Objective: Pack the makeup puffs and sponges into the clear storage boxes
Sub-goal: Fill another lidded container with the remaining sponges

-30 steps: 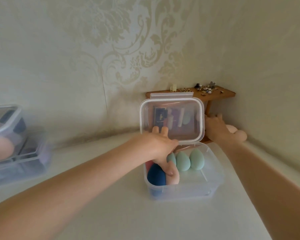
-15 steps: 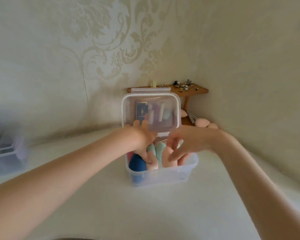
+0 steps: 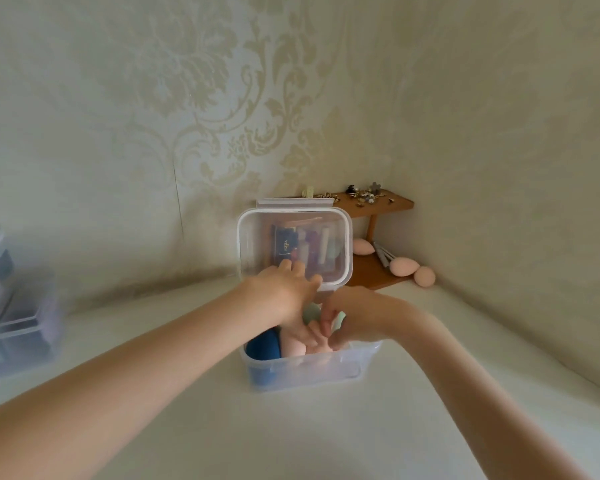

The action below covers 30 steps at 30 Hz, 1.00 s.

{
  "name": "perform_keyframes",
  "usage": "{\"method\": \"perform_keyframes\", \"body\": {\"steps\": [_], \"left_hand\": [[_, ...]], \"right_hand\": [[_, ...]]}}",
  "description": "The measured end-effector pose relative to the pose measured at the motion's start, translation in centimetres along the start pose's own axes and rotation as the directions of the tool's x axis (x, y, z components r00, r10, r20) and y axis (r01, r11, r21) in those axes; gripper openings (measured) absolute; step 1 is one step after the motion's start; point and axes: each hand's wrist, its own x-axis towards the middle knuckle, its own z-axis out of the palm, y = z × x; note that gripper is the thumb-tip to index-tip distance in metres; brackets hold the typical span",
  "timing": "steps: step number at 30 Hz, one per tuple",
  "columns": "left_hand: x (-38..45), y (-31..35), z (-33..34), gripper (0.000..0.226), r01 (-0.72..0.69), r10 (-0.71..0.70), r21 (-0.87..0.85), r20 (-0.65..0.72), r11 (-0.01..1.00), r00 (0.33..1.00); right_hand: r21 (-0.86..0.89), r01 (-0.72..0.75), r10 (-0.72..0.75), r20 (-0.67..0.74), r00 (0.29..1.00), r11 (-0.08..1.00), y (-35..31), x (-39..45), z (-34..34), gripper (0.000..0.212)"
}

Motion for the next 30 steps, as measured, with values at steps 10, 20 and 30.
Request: {"method": "perform_keyframes", "body": {"steps": [10,20,30], "left_hand": [[1.3,-2.1,0.8,0.059,-0.142,0.142,0.002,-0.069,0.99,0.987],[1.7,-2.5,1.4,0.062,-0.165,0.163,-0.014,-0.11,0.986,0.98],[1.9,-2.4,1.2,0.063,-0.156,0.153,-0.022,-0.087,0.988,0.984]], "right_hand": [[0.197,-0.245,0.304,-0.387,0.87,0.949,11.6,9.6,-2.3,0.035],[0.398,-0.162,0.305,-0.325,0.895,0.903,9.5,13.9,-1.9,0.017],[0.761,-0.139,0.443,-0.209,0.872,0.633,9.5,13.8,-2.3,0.023]]}}
